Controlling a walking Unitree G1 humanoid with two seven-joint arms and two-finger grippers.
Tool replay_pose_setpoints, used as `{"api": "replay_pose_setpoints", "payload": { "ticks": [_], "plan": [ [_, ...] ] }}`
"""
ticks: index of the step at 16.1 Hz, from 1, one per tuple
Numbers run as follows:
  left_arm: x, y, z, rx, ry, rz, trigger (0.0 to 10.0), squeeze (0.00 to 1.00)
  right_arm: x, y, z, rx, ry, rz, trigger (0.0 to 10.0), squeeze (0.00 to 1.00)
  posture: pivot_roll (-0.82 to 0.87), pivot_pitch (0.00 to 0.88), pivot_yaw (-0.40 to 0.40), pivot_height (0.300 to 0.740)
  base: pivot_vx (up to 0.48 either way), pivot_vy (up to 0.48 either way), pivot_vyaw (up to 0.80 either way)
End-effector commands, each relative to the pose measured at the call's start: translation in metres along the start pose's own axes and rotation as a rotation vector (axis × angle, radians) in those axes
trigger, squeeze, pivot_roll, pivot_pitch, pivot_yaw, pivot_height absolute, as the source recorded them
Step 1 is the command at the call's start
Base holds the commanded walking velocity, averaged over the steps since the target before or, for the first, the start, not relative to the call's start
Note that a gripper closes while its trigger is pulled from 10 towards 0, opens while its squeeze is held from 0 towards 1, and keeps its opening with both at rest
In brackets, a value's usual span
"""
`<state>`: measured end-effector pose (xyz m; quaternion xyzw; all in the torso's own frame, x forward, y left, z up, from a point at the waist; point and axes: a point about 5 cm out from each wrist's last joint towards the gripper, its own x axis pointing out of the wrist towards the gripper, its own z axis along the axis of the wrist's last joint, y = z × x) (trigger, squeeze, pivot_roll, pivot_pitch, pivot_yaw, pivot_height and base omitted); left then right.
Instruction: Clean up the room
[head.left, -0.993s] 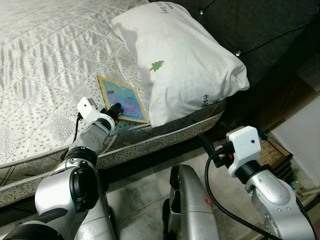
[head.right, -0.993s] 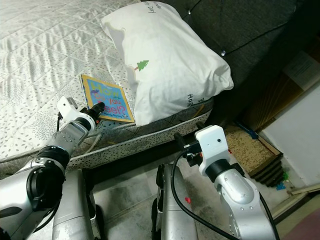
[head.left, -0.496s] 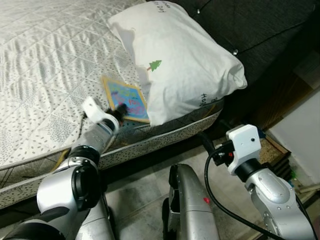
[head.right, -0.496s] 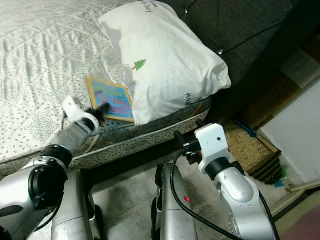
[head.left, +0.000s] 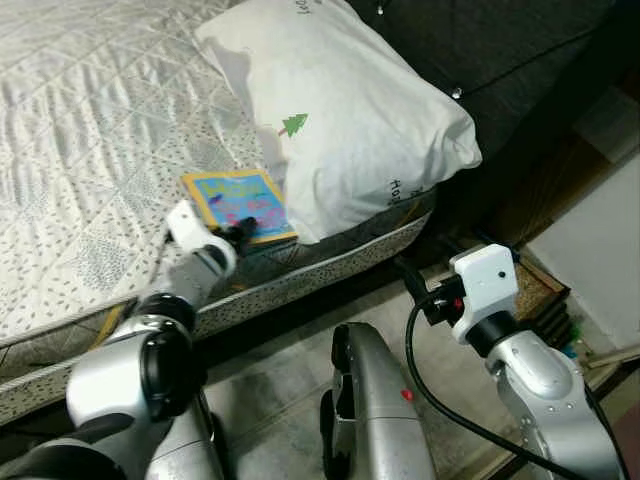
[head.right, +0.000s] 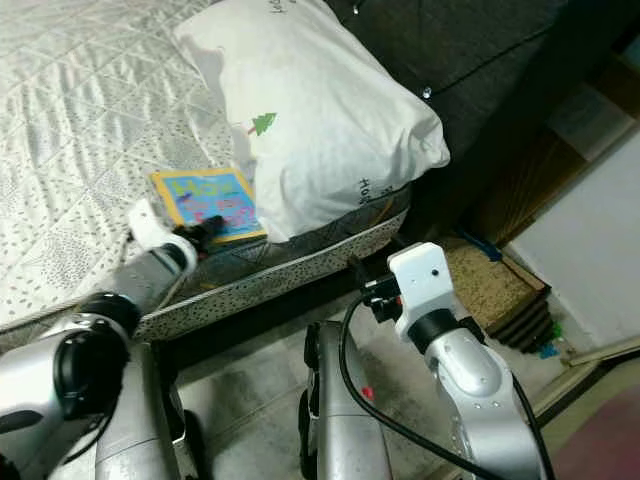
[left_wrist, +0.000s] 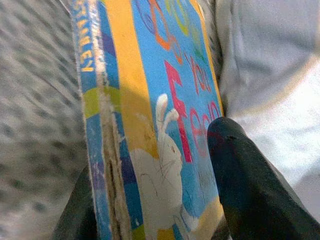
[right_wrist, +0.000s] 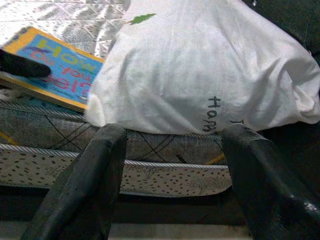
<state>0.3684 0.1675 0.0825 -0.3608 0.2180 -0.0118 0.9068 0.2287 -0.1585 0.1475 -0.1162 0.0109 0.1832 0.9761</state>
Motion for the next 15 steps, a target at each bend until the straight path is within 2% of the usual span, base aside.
{"api": "replay_pose_setpoints", "payload": {
  "ticks": [1, 5, 7, 8, 10, 11, 13, 15],
  "plan": [
    [0.001, -0.002, 0.001, 0.018, 0.002, 0.009, 10.0, 1.0, 0.002, -0.001, -0.001, -0.008, -0.003, -0.003, 10.0, 0.0, -0.24, 0.125, -0.123, 0.517, 0.0, 0.0, 0.0],
    [-0.002, 0.006, 0.005, 0.114, 0.013, 0.06, 10.0, 1.0, 0.009, -0.002, -0.003, -0.017, -0.016, 0.007, 10.0, 0.0, -0.22, 0.1, -0.119, 0.517, 0.0, 0.0, 0.0],
    [-0.002, 0.012, 0.001, 0.243, 0.049, 0.159, 10.0, 1.0, 0.015, -0.002, -0.003, -0.023, -0.028, 0.011, 10.0, 0.0, -0.21, 0.087, -0.115, 0.517, 0.0, 0.0, 0.0],
    [-0.002, 0.012, 0.0, 0.268, 0.062, 0.19, 10.0, 1.0, 0.017, -0.002, -0.003, -0.023, -0.031, 0.013, 10.0, 0.0, -0.2, 0.082, -0.113, 0.517, 0.0, 0.0, 0.0],
    [-0.003, 0.015, 0.004, 0.425, 0.083, 0.27, 10.0, 1.0, 0.02, -0.002, -0.004, -0.025, -0.038, 0.021, 10.0, 0.0, -0.2, 0.073, -0.108, 0.517, 0.0, 0.0, 0.0],
    [-0.004, 0.017, 0.01, 0.451, 0.063, 0.323, 10.0, 1.0, 0.022, -0.001, -0.005, -0.027, -0.044, 0.024, 10.0, 0.0, -0.19, 0.064, -0.102, 0.517, 0.0, 0.0, 0.0],
    [-0.005, 0.019, 0.016, 0.563, 0.057, 0.366, 10.0, 1.0, 0.025, -0.001, -0.005, -0.025, -0.051, 0.027, 10.0, 0.0, -0.19, 0.054, -0.098, 0.517, 0.0, 0.0, 0.0],
    [-0.006, 0.022, 0.015, 0.588, 0.089, 0.391, 10.0, 1.0, 0.03, 0.001, -0.006, -0.022, -0.064, 0.037, 10.0, 0.0, -0.17, 0.042, -0.09, 0.517, 0.0, 0.0, 0.0]
  ]
}}
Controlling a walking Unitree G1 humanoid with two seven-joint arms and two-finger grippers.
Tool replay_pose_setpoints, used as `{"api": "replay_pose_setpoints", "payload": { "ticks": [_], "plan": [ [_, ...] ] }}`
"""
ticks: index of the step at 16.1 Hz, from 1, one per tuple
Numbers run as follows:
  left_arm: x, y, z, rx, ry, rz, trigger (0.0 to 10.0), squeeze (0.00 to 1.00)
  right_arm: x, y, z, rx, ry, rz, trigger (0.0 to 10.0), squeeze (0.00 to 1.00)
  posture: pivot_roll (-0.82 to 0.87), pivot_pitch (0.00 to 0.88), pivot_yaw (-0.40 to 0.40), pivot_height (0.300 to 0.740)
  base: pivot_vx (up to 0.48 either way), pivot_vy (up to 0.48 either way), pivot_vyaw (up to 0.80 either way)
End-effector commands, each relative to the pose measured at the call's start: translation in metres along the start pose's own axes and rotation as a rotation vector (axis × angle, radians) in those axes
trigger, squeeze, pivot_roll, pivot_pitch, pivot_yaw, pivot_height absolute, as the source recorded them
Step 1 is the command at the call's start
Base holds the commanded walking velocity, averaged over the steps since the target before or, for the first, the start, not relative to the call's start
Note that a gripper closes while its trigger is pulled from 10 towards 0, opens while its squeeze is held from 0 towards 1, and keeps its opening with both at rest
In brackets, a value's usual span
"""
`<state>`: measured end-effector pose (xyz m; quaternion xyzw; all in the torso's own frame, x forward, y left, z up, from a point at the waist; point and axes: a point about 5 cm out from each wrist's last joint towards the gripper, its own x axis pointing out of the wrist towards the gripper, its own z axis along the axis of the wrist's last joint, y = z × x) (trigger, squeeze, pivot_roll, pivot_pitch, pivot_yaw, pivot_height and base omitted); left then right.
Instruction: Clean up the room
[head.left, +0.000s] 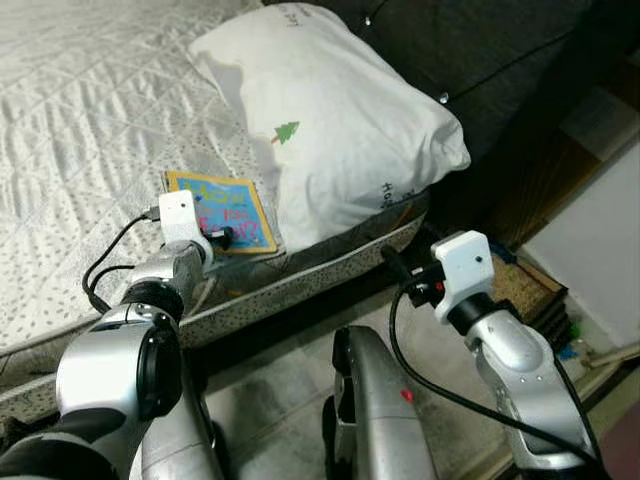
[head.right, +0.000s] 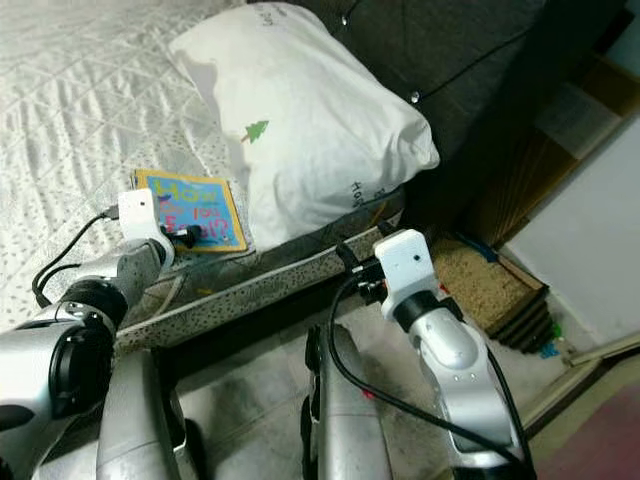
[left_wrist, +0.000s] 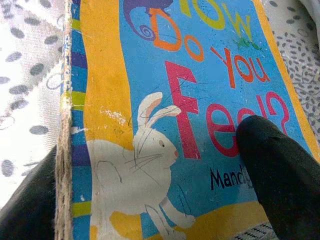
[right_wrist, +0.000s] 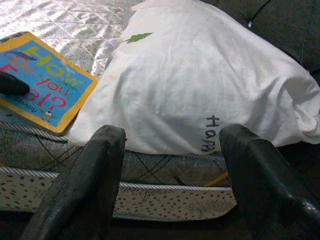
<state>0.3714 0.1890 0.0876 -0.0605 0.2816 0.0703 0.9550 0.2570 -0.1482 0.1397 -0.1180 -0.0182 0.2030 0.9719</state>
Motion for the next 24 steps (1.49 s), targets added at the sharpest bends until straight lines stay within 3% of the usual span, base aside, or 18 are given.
{"api": "replay_pose_setpoints", "payload": {
  "ticks": [1, 2, 3, 4, 5, 6, 7, 8, 12, 18, 24],
  "plan": [
    [0.0, 0.008, -0.009, 0.043, 0.053, 0.052, 10.0, 1.0, 0.001, 0.0, 0.0, -0.007, -0.006, 0.007, 10.0, 0.0, -0.17, 0.04, -0.088, 0.517, 0.0, 0.0, 0.0],
    [0.0, 0.007, -0.008, 0.046, 0.051, 0.036, 10.0, 1.0, 0.002, 0.001, 0.0, -0.008, -0.011, 0.011, 10.0, 0.0, -0.17, 0.034, -0.084, 0.517, 0.0, 0.0, 0.0],
    [0.0, 0.01, -0.007, 0.167, 0.026, 0.067, 10.0, 1.0, 0.003, 0.001, -0.001, -0.008, -0.014, 0.011, 10.0, 0.0, -0.16, 0.031, -0.082, 0.517, 0.0, 0.0, 0.0],
    [0.0, 0.01, -0.008, 0.133, 0.022, 0.076, 10.0, 1.0, 0.004, 0.001, -0.002, -0.008, -0.016, 0.01, 10.0, 0.0, -0.16, 0.029, -0.081, 0.517, 0.0, 0.0, 0.0],
    [0.0, 0.007, -0.011, -0.028, 0.044, 0.065, 10.0, 1.0, 0.005, 0.001, -0.002, -0.009, -0.018, 0.01, 10.0, 0.0, -0.15, 0.028, -0.079, 0.517, 0.0, 0.0, 0.0],
    [0.0, 0.004, -0.013, -0.168, 0.069, 0.036, 10.0, 0.67, 0.006, 0.001, -0.003, -0.01, -0.021, 0.008, 10.0, 0.0, -0.15, 0.027, -0.078, 0.517, 0.0, 0.0, 0.0],
    [0.0, 0.002, -0.016, -0.292, 0.087, 0.004, 10.0, 0.11, 0.007, 0.001, -0.003, -0.01, -0.024, 0.006, 10.0, 0.0, -0.15, 0.027, -0.075, 0.517, 0.0, 0.0, 0.0],
    [0.0, 0.001, -0.025, -0.33, 0.104, -0.031, 10.0, 0.0, 0.008, 0.001, -0.002, -0.011, -0.029, 0.0, 10.0, 0.0, -0.15, 0.027, -0.075, 0.517, 0.0, 0.0, 0.0],
    [-0.001, 0.002, -0.046, -0.402, 0.157, -0.082, 10.0, 0.0, 0.001, -0.002, -0.004, -0.017, -0.022, -0.005, 10.0, 0.0, -0.16, 0.042, -0.081, 0.517, 0.0, 0.0, 0.0],
    [-0.001, 0.006, -0.055, -0.364, 0.163, -0.081, 10.0, 0.0, -0.006, -0.002, -0.006, -0.021, -0.007, -0.009, 10.0, 0.0, -0.17, 0.075, -0.084, 0.517, 0.0, 0.0, 0.0],
    [0.0, -0.001, -0.028, -0.286, 0.101, -0.141, 10.0, 0.0, -0.015, -0.006, -0.005, -0.037, 0.014, -0.029, 10.0, 0.0, -0.21, 0.097, -0.089, 0.517, 0.0, 0.0, 0.0]
  ]
}}
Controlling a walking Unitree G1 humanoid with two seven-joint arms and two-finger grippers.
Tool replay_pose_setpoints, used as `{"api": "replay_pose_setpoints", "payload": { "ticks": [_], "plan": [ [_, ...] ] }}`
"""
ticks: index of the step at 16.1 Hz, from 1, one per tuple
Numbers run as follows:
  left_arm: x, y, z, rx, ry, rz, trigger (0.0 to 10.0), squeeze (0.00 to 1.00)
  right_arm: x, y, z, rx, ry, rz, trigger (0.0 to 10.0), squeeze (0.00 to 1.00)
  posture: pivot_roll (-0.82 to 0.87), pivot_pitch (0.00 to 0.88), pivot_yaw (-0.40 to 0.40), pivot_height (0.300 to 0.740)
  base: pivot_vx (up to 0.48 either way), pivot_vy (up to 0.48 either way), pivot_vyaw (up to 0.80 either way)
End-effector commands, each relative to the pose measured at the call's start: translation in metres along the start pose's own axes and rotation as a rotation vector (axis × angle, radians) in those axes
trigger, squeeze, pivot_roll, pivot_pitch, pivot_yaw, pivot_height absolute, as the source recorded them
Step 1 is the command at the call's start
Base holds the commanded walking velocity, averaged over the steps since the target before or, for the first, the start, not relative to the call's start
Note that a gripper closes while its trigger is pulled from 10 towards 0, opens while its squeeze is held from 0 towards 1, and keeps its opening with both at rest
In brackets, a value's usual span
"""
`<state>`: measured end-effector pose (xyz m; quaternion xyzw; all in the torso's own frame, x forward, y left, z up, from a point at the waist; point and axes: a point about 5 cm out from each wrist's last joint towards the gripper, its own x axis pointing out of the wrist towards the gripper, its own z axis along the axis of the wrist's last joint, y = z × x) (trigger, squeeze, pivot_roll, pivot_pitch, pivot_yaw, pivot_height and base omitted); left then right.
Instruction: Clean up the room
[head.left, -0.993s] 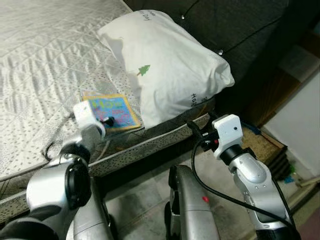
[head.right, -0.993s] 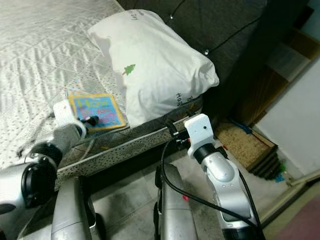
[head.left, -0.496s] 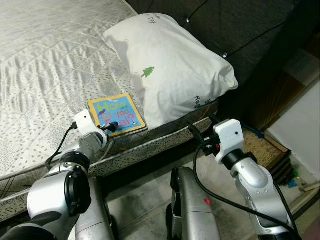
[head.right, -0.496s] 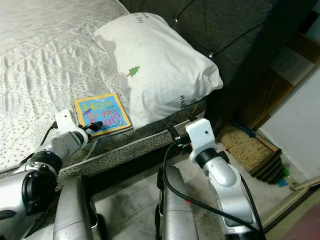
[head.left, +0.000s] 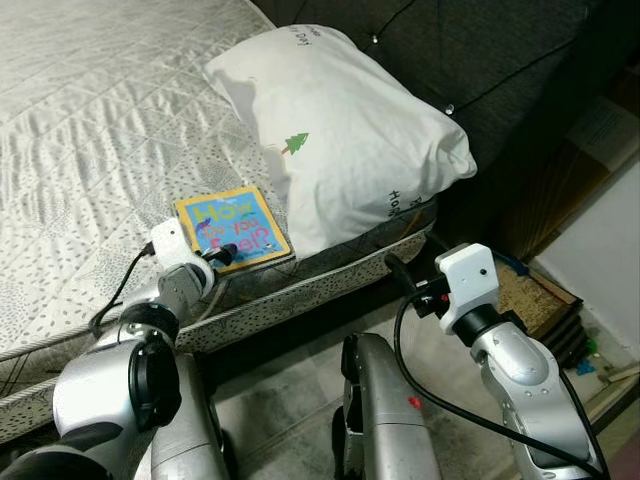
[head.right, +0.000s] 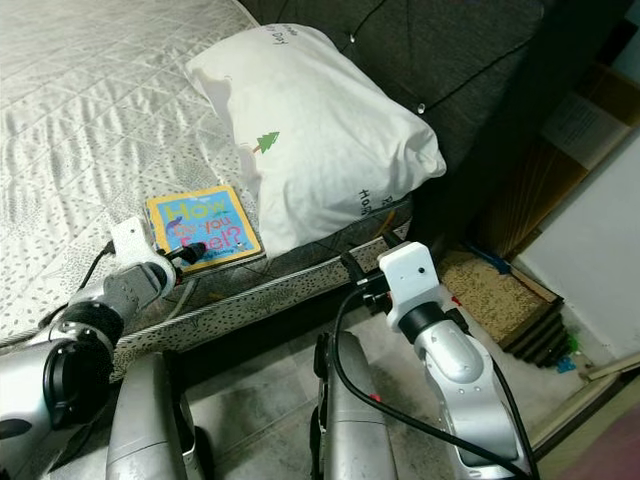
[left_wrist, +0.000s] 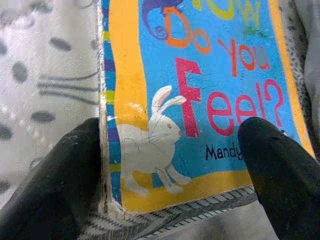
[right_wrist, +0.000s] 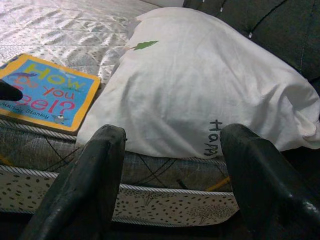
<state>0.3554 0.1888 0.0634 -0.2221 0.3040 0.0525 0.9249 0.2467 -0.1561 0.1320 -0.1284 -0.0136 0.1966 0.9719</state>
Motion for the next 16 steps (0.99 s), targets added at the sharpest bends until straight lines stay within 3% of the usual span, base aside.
{"api": "replay_pose_setpoints", "payload": {
  "ticks": [1, 5, 10, 16],
  "plan": [
    [0.0, -0.006, 0.001, 0.022, 0.017, -0.021, 10.0, 0.0, -0.003, -0.005, 0.003, -0.019, 0.001, -0.019, 10.0, 0.0, -0.21, 0.099, -0.09, 0.517, 0.0, 0.0, 0.0],
    [0.0, -0.007, 0.007, 0.079, 0.009, -0.021, 10.0, 0.0, 0.0, -0.006, 0.004, -0.022, -0.002, -0.02, 10.0, 0.0, -0.22, 0.091, -0.089, 0.517, 0.0, 0.0, 0.0],
    [0.0, -0.006, 0.006, 0.06, 0.003, -0.032, 10.0, 0.0, 0.004, -0.004, 0.004, -0.016, -0.013, -0.019, 10.0, 0.0, -0.2, 0.07, -0.083, 0.517, 0.0, 0.0, 0.0],
    [-0.006, 0.02, 0.024, 0.002, -0.15, 0.073, 10.0, 0.0, 0.023, 0.004, 0.003, 0.018, -0.048, -0.002, 10.0, 0.0, -0.11, 0.027, -0.095, 0.517, 0.0, 0.0, 0.0]
  ]
}}
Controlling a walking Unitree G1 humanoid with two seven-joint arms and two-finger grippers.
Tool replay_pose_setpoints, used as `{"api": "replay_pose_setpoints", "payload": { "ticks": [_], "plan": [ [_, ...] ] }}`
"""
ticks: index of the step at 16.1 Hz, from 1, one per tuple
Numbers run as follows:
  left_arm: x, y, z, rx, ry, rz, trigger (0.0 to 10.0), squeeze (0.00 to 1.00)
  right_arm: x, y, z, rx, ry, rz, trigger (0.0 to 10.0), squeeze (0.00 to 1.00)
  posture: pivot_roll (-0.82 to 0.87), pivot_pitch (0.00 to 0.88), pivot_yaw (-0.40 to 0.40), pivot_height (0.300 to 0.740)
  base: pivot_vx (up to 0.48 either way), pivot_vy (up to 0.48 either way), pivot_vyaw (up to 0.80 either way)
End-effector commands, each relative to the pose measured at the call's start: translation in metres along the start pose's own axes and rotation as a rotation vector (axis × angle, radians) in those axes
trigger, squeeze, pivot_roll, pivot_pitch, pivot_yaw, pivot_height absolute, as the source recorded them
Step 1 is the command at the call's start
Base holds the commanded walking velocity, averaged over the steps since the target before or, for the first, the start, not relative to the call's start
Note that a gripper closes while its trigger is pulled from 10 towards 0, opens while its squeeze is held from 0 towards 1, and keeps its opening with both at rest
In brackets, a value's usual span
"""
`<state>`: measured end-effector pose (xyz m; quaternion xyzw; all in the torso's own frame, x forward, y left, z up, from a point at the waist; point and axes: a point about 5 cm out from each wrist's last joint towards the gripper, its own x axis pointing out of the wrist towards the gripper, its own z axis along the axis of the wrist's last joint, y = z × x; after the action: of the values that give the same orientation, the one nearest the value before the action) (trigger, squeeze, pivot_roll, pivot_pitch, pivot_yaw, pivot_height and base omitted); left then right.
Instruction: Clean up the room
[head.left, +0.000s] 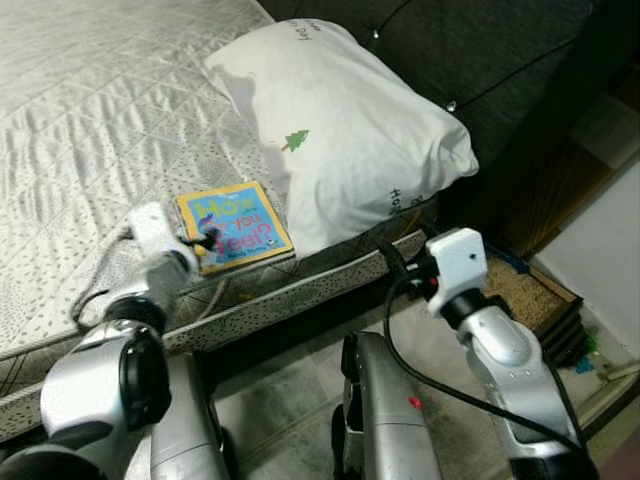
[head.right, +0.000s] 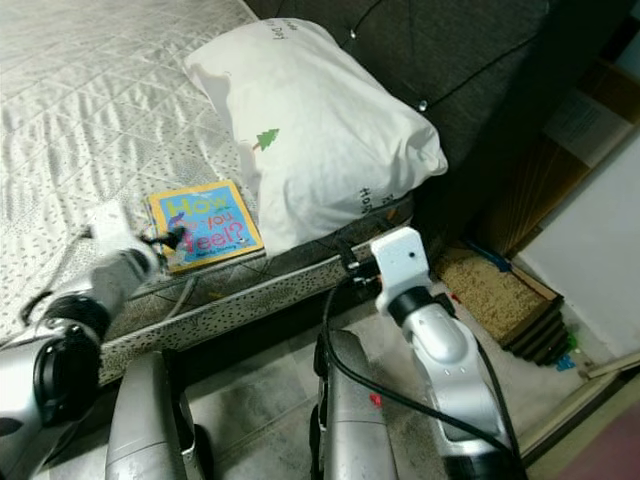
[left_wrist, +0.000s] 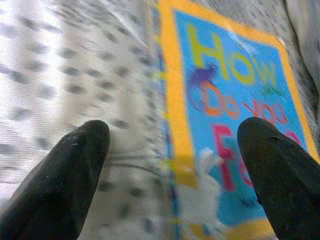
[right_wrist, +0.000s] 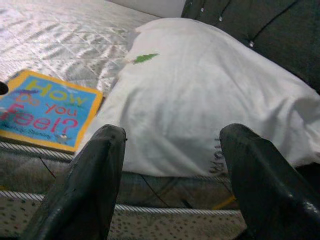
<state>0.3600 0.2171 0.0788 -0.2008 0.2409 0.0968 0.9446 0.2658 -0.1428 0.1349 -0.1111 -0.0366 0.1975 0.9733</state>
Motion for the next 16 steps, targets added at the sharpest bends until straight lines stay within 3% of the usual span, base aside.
{"api": "replay_pose_setpoints", "payload": {
  "ticks": [1, 3, 5, 6, 9, 10, 14, 16],
  "plan": [
    [-0.001, 0.004, 0.002, -0.029, -0.053, 0.025, 10.0, 0.0, 0.004, 0.002, -0.001, 0.0, -0.005, 0.013, 10.0, 0.0, -0.1, 0.023, -0.1, 0.517, 0.0, 0.0, 0.0],
    [-0.006, 0.008, 0.009, -0.034, -0.159, 0.059, 10.0, 0.0, 0.013, 0.005, -0.001, 0.008, -0.019, 0.032, 10.0, 0.0, -0.06, 0.005, -0.117, 0.517, 0.0, 0.0, 0.0],
    [-0.023, 0.011, 0.019, -0.049, -0.333, 0.088, 10.0, 0.0, 0.024, 0.007, 0.002, 0.008, -0.043, 0.038, 10.0, 0.0, -0.04, 0.0, -0.123, 0.517, 0.0, 0.0, 0.0],
    [-0.029, 0.013, 0.02, -0.05, -0.369, 0.094, 10.0, 0.0, 0.027, 0.007, 0.003, 0.012, -0.047, 0.031, 10.0, 0.0, -0.03, 0.0, -0.123, 0.517, 0.0, 0.0, 0.0],
    [-0.06, 0.025, 0.019, 0.082, -0.514, 0.114, 10.0, 0.0, 0.043, 0.005, 0.002, 0.092, -0.044, -0.029, 10.0, 0.0, 0.01, 0.0, -0.121, 0.517, 0.0, 0.0, 0.0],
    [-0.076, 0.026, 0.016, 0.186, -0.562, 0.119, 10.0, 0.0, 0.05, 0.007, 0.003, 0.113, -0.049, -0.034, 10.0, 0.0, 0.02, 0.0, -0.121, 0.517, 0.0, 0.0, 0.0],
    [-0.108, 0.012, 0.005, 0.378, -0.653, 0.109, 10.0, 0.0, 0.068, 0.009, 0.014, 0.206, -0.097, -0.01, 10.0, 0.0, 0.05, 0.0, -0.12, 0.517, 0.0, 0.0, 0.0],
    [-0.118, 0.0, -0.004, 0.405, -0.659, 0.069, 10.0, 0.0, 0.072, 0.011, 0.017, 0.227, -0.11, -0.012, 10.0, 0.0, 0.05, 0.0, -0.121, 0.533, 0.0, 0.0, 0.0]
  ]
}}
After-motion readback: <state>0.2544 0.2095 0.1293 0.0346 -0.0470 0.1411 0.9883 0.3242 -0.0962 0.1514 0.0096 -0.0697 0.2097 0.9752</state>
